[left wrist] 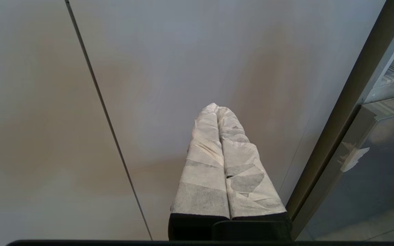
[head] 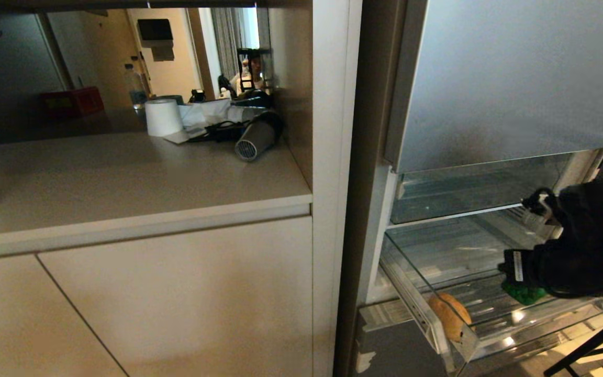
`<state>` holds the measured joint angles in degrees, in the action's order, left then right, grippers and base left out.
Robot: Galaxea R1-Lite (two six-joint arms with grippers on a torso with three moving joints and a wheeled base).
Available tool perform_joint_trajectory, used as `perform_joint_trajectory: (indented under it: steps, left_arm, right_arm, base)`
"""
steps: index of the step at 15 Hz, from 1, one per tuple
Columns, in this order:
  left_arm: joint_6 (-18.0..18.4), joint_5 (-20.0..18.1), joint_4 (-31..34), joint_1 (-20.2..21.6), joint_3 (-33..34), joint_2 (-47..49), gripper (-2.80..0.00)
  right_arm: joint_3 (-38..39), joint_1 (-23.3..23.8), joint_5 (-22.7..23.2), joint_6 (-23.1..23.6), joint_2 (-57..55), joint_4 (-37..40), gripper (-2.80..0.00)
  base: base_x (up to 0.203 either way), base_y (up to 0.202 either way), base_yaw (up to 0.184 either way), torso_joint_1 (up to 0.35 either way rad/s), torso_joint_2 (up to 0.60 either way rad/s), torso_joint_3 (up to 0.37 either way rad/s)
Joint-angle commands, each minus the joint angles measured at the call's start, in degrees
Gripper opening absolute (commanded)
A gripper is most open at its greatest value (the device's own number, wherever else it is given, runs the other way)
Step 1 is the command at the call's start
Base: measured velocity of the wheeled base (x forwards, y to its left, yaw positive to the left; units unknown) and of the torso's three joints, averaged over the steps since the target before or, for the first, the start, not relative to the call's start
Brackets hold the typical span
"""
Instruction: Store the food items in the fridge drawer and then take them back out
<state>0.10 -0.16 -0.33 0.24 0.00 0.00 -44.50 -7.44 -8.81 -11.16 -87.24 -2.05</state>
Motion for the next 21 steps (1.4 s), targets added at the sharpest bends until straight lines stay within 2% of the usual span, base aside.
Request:
perform_joint_trajectory:
  steps: [1,6,8,10,13,19,21]
  left_arm:
    - [-0.01,-0.01,-0.02,0.02,0.18,0.0,-2.8]
    - [-0.01,-0.01,-0.02,0.02,0.18,0.0,-2.8]
    - [-0.01,-0.01,-0.02,0.02,0.18,0.0,-2.8]
    - [-0.01,-0.01,-0.02,0.02,0.18,0.0,-2.8]
    - [-0.01,-0.01,-0.02,0.02,0.18,0.0,-2.8]
    - [-0.01,-0.01,-0.02,0.02,0.18,0.0,-2.8]
    - [-0.01,-0.01,-0.02,0.02,0.18,0.0,-2.8]
  right_arm:
    - [3.75,-0.29,-0.06,0.05,8.38,-0.06,-2.8]
    - [15.74,-0.13,-0.68,-0.56,22.82,-0.19,-2.8]
    - [21.24,1.55,-2.42,-1.21,25.0,-0.27,-2.8]
    - [23.07,3.42,-3.3,-4.12,22.71,-0.32,-2.8]
    - [22.55,4.92,-2.8,-5.12,16.17,-0.91,-2.8]
    - [22.2,5.3,-1.42,-4.93,0.42,-12.31,-2.8]
    - [21.13,5.33,-0.77,-5.03,-1.57,-13.62,-2.8]
  base:
    - [0.0,0.0,0.0,0.0,0.0,0.0]
    - [0.0,0.0,0.0,0.0,0.0,0.0]
    - [0.0,0.0,0.0,0.0,0.0,0.0]
    - [0.0,0.0,0.0,0.0,0.0,0.0]
    - [0.0,0.0,0.0,0.0,0.0,0.0]
    - [0.0,0.0,0.0,0.0,0.0,0.0]
    - [0.0,0.0,0.0,0.0,0.0,0.0]
